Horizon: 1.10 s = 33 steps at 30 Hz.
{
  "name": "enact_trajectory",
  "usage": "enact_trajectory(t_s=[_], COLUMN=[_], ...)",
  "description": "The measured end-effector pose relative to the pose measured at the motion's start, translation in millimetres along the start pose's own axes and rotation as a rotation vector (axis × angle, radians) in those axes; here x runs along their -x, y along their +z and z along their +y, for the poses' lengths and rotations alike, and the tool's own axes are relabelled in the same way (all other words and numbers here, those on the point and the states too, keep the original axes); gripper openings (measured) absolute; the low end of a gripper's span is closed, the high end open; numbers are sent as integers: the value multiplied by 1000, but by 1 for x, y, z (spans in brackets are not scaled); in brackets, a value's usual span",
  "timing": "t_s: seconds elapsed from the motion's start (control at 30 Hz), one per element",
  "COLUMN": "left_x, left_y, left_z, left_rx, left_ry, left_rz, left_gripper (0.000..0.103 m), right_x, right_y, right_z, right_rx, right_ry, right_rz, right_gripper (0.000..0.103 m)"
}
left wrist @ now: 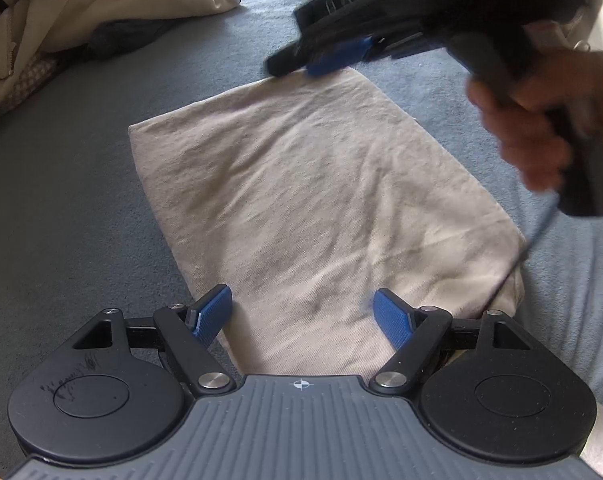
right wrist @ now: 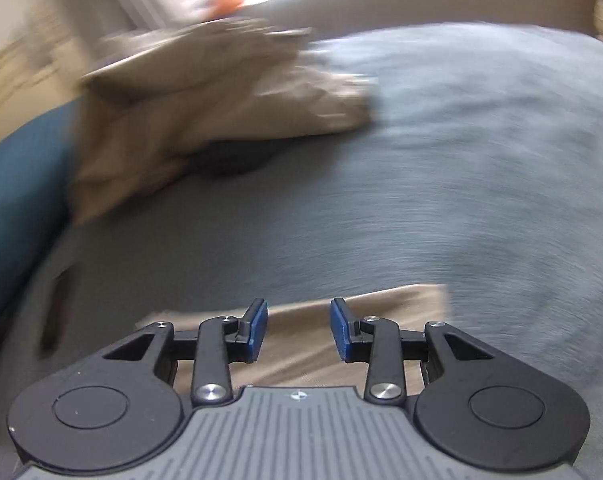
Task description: Fold clothes
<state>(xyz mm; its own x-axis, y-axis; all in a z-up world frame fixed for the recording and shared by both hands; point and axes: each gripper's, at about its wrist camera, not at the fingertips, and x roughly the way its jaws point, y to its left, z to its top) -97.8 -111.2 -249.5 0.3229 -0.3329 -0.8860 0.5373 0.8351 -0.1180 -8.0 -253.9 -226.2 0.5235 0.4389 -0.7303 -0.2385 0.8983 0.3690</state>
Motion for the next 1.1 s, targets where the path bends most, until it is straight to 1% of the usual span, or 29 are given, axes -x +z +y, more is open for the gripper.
enact_trajectory(t_s=[0.03,0.1,0.13,0.3,0.37,0.67,0.9,1.0,1.1], left_x=[0,1,1,0,-1,2,12,16,20], left_y=[-1,-3,-4,-6,-5,-4,-7,-4,-1], left_z=[1,2,2,1,0,0,3,4,-5], left_rx=[0,8,11,10,7,7,16,18,15], left_ry=[-2,-3,-4,-17,-23,-36,1,23,46], left_rz=[-3,-11,-13,-4,0,10,-11,-22,-26], left_gripper=[79,79,79,79,79,79,79,79,79], right_x=[-3,-13,-22,-66,-77,-14,37,57,77], right_y=[-1,-5,-6,-1,7,-9,-23,-44,-66], right_z=[9,27,38,67,71,36,7,-3,-12], right_rx=[55,155,197,253,222,79,-33,-99,-167], right_ry=[57,136,141,53,24,-116,-224,-239,-251], right_rz=[40,118,155,180,149,12,-95,-89,-79], right_gripper=[38,38,38,38,38,38,38,38,38])
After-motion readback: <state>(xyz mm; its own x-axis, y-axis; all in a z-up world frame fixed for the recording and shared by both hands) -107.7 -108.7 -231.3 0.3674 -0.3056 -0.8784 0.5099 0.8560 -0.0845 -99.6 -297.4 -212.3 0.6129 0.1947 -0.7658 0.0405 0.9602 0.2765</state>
